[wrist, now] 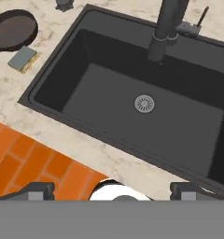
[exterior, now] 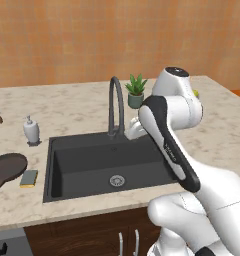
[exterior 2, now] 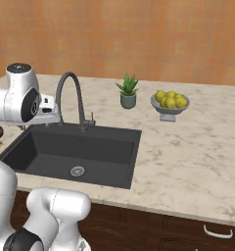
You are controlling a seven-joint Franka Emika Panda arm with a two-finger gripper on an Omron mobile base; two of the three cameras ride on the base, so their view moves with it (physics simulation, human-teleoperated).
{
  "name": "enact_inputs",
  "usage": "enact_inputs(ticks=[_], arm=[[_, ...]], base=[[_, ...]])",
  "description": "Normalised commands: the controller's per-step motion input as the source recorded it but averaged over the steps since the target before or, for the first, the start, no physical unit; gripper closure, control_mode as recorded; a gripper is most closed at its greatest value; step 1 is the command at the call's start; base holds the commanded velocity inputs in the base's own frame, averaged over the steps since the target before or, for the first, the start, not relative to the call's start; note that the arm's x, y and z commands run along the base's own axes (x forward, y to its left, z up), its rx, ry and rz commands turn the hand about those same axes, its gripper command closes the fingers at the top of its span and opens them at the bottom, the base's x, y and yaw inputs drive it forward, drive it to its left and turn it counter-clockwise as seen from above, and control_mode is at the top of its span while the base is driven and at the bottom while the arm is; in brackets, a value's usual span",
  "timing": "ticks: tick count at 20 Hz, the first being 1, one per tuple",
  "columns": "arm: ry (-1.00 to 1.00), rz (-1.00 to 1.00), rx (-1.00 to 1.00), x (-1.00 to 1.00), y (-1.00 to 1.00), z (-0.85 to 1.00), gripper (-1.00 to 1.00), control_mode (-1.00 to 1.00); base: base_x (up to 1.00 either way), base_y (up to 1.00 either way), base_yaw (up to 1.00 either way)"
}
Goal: Pick the pan and sponge and place them into the sink. Then turn on the water.
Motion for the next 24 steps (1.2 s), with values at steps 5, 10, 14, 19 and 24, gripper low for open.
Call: enact_inputs(ticks=[5, 10, 14, 19, 24], arm=[[0.0, 0.23, 0.0, -0.5, 0.95, 0.0, -1.0, -1.0], [0.0, 0.24, 0.0, -0.42, 1.0, -0.04, -1.0, -1.0], [0.01, 0.25, 0.0, -0.18, 1.0, -0.13, -1.0, -1.0], [0.04, 0.26, 0.0, -0.14, 1.0, -0.28, -1.0, -1.0], [0.08, 0.26, 0.0, -0.11, 1.0, -0.35, -1.0, -1.0]], base=[[0.0, 0.0, 0.0], [0.0, 0.0, 0.0], [0.0, 0.0, 0.0], [0.0, 0.0, 0.0], [0.0, 0.0, 0.0]])
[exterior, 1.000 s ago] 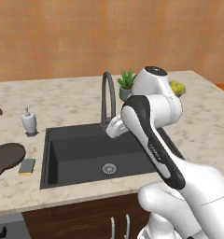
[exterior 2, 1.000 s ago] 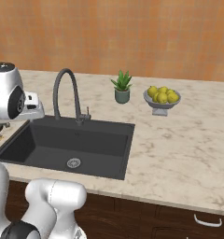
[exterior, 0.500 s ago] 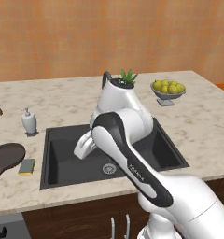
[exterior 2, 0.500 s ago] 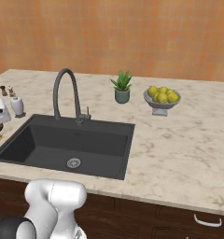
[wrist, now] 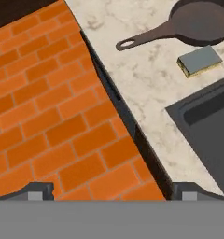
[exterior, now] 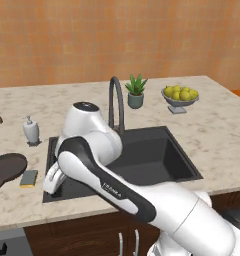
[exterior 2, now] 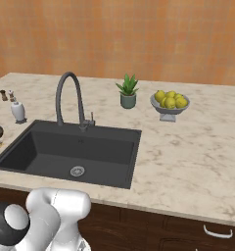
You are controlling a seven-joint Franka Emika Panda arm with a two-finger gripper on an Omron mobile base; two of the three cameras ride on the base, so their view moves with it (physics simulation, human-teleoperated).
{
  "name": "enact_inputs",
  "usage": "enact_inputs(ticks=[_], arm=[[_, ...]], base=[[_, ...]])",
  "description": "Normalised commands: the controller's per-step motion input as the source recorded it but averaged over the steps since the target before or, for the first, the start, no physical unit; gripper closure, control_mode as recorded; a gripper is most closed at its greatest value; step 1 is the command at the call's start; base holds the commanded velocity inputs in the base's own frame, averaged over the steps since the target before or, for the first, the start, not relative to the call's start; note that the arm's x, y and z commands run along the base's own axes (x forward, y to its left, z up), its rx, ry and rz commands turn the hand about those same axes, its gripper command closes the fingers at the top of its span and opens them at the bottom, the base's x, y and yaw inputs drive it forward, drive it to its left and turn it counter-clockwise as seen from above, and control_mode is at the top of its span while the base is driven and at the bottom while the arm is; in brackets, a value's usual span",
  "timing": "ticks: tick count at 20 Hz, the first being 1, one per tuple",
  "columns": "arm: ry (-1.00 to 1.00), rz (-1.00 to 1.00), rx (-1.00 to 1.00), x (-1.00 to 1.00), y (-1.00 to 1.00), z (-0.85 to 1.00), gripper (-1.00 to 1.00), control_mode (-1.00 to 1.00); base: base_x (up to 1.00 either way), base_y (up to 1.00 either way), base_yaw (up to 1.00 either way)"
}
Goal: Pick the pan and sponge and place them into the sink. Then turn on the water.
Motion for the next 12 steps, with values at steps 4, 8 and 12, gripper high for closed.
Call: enact_inputs(ticks=[4, 8, 12], arm=[[0.16, 0.17, -0.01, -0.11, 1.0, -0.41, -1.0, -1.0], [0.14, 0.03, -0.04, 0.0, 0.91, -0.31, -1.0, -1.0], [0.21, -0.05, -0.15, 0.19, 0.81, -0.19, -1.0, -1.0]], base=[[0.0, 0.0, 0.0], [0.0, 0.0, 0.0], [0.0, 0.0, 0.0]])
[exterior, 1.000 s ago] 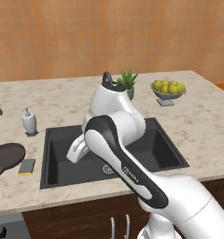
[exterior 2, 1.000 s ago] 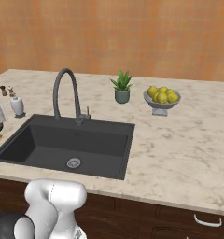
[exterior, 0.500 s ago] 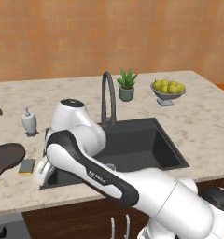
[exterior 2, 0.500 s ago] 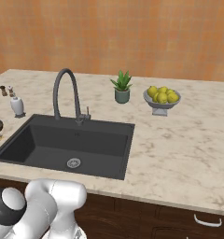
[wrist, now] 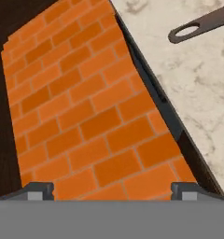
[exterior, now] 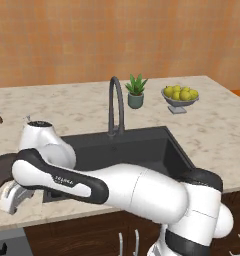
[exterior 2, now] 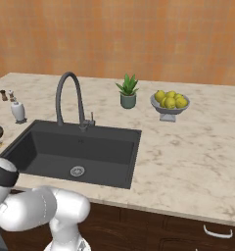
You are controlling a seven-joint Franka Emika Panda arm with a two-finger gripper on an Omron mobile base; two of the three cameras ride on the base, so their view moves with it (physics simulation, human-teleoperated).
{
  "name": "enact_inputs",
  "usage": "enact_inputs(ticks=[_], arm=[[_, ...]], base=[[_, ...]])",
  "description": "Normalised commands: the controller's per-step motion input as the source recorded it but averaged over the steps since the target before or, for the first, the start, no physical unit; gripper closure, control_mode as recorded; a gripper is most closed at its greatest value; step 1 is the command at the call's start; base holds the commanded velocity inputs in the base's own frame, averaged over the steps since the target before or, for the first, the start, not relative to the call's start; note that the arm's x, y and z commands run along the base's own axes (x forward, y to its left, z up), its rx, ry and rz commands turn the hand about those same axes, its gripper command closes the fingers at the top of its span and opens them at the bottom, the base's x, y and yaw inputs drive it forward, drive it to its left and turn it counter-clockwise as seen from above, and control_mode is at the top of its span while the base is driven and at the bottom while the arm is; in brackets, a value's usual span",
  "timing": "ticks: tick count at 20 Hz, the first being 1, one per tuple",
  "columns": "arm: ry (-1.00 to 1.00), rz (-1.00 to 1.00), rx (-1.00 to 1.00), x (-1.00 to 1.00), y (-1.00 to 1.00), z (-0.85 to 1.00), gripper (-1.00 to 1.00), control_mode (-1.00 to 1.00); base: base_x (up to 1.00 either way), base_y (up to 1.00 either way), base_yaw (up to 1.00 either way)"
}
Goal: Pick the pan and sponge and place them into the sink. Then turn on the water.
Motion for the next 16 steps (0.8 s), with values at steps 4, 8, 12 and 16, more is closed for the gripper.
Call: enact_inputs(ticks=[4, 8, 12, 16], arm=[[0.29, -0.27, -0.21, 0.17, 0.34, 0.0, -1.0, -1.0], [0.36, -0.29, -0.16, 0.1, 0.0, 0.0, -1.0, -1.0], [0.27, -0.31, -0.27, 0.36, -0.15, -0.01, -1.0, -1.0], [0.06, -0.31, -0.32, 0.15, -0.31, -0.06, -1.0, -1.0]], base=[[0.0, 0.0, 0.0], [0.0, 0.0, 0.0], [0.0, 0.0, 0.0], [0.0, 0.0, 0.0]])
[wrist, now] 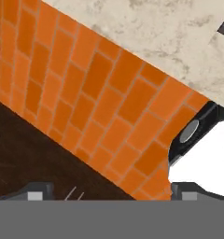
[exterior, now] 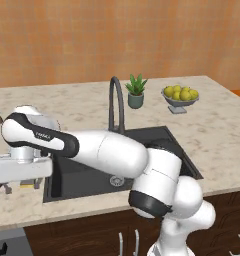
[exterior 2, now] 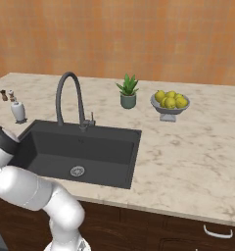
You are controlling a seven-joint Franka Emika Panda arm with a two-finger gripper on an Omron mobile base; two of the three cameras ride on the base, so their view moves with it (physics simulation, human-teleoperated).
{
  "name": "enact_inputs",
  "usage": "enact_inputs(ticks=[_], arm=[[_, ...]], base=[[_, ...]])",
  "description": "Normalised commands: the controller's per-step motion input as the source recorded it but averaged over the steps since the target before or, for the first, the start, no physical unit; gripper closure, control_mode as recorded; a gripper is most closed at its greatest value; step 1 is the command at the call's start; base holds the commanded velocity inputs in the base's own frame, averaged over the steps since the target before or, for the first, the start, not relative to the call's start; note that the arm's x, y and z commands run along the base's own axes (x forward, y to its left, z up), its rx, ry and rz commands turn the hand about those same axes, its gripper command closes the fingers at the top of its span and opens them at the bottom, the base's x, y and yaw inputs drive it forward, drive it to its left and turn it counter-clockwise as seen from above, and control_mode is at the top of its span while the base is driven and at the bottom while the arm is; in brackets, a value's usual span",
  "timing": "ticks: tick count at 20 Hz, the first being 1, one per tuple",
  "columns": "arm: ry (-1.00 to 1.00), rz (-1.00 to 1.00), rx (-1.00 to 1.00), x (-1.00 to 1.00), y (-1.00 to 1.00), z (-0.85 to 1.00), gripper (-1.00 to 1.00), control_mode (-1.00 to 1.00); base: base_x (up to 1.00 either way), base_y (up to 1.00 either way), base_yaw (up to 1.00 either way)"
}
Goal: Pick the pan and sponge and place them into the sink. Then turn on the water.
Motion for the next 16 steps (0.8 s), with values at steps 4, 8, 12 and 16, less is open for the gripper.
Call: enact_inputs(ticks=[4, 8, 12, 16], arm=[[-0.02, -0.26, -0.27, 0.0, -0.4, 0.0, -1.0, -1.0], [-0.05, -0.24, -0.19, 0.01, -0.31, -0.08, -1.0, -1.0], [-0.2, -0.07, -0.08, 0.19, 0.01, -0.33, -1.0, -1.0], [-0.17, 0.0, -0.01, 0.37, 0.01, -0.32, -1.0, -1.0]], base=[[0.0, 0.0, 0.0], [0.0, 0.0, 0.0], [0.0, 0.0, 0.0], [0.0, 0.0, 0.0]])
